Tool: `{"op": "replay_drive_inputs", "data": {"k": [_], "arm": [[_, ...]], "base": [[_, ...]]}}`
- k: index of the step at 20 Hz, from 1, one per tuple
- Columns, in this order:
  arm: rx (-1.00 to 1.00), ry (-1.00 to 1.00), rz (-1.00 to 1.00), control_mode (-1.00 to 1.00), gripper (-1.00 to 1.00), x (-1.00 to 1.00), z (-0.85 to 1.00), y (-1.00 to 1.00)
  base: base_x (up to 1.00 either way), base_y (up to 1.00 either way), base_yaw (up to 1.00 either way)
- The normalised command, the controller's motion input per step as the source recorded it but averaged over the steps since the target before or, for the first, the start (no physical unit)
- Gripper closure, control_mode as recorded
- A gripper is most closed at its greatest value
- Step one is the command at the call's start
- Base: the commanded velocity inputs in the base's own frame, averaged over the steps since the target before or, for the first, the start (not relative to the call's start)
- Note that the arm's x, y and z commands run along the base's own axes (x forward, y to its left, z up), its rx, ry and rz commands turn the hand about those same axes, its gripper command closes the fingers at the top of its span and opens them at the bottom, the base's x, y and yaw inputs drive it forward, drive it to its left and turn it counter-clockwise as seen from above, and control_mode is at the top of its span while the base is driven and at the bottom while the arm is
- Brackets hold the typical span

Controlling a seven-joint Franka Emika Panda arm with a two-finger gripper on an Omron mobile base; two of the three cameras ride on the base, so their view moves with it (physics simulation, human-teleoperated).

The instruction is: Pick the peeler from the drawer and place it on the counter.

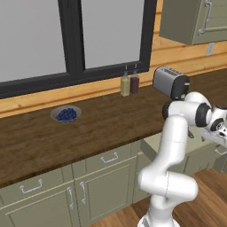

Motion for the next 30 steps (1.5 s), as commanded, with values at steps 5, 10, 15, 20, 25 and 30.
{"op": "replay_drive_inputs", "data": {"k": [5, 10, 15, 20, 25, 30], "arm": [[-0.21, 0.23, 0.04, -1.00, -1.00, -0.46, -0.32, -0.79], [0.00, 0.05, 0.03, -1.00, -1.00, -1.00, 0.00, -1.00], [0.00, 0.00, 0.04, -1.00, -1.00, -1.00, 0.00, -1.00], [0.04, 0.00, 0.04, -1.00, -1.00, -1.00, 0.12, -1.00], [0.17, -0.10, 0.04, -1.00, -1.00, -0.41, 1.00, 0.16], [0.04, -0.02, 0.15, -1.00, -1.00, 0.33, 0.98, 1.00]], "base": [[0.00, 0.00, 0.00], [0.00, 0.00, 0.00], [0.00, 0.00, 0.00], [0.00, 0.00, 0.00], [0.00, 0.00, 0.00], [0.00, 0.00, 0.00]]}}
